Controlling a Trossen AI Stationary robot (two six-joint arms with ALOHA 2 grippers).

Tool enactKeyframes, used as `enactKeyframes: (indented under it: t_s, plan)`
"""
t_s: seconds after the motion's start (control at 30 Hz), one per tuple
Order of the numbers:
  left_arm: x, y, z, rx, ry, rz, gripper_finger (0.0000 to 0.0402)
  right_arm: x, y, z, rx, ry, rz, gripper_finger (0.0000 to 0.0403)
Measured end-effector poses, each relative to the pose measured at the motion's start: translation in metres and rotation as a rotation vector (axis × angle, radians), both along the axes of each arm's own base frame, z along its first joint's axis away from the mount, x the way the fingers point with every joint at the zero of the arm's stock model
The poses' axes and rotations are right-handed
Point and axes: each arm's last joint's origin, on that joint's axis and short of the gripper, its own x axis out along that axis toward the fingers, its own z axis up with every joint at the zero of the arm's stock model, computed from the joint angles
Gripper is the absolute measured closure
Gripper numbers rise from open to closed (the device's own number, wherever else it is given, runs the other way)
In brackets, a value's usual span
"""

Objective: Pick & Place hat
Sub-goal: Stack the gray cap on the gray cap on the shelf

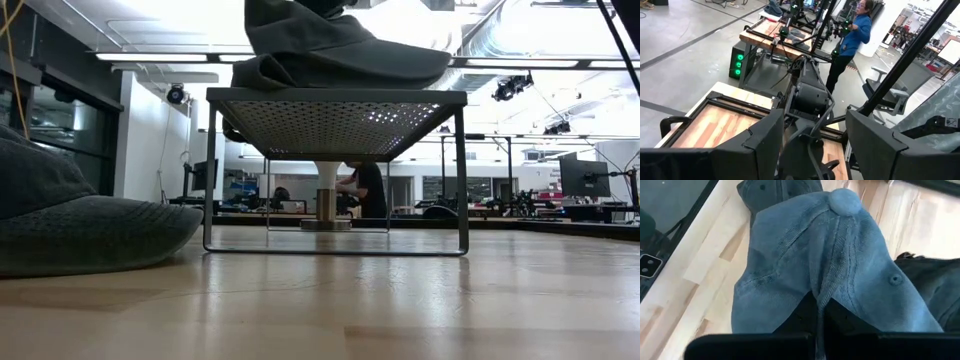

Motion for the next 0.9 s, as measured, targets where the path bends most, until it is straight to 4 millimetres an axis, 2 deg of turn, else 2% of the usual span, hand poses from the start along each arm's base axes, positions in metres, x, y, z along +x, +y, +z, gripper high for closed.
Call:
enactKeyframes:
  t_s: [0.27, 0.5, 0.63, 0.9]
  plan:
    - [0.0002, 0.0, -0.0001, 0.0, 0.001, 0.0, 0.0188, -0.0002, -0.0087, -0.0006, -0.001, 0.004, -0.016, 0.0399]
    - [0.0001, 0.0, -0.0002, -0.001, 0.002, -0.001, 0.0188, -0.001, -0.0085, -0.0011, 0.0, 0.015, -0.022, 0.0371]
    - [0.0001, 0.0, -0.0003, -0.001, 0.003, -0.001, 0.0188, -0.0014, -0.0083, -0.0014, 0.016, 0.025, -0.037, 0.0349]
    - [0.0001, 0.0, -0.0004, -0.001, 0.004, -0.001, 0.0188, -0.0028, -0.0075, -0.0004, 0.059, 0.039, -0.061, 0.0281]
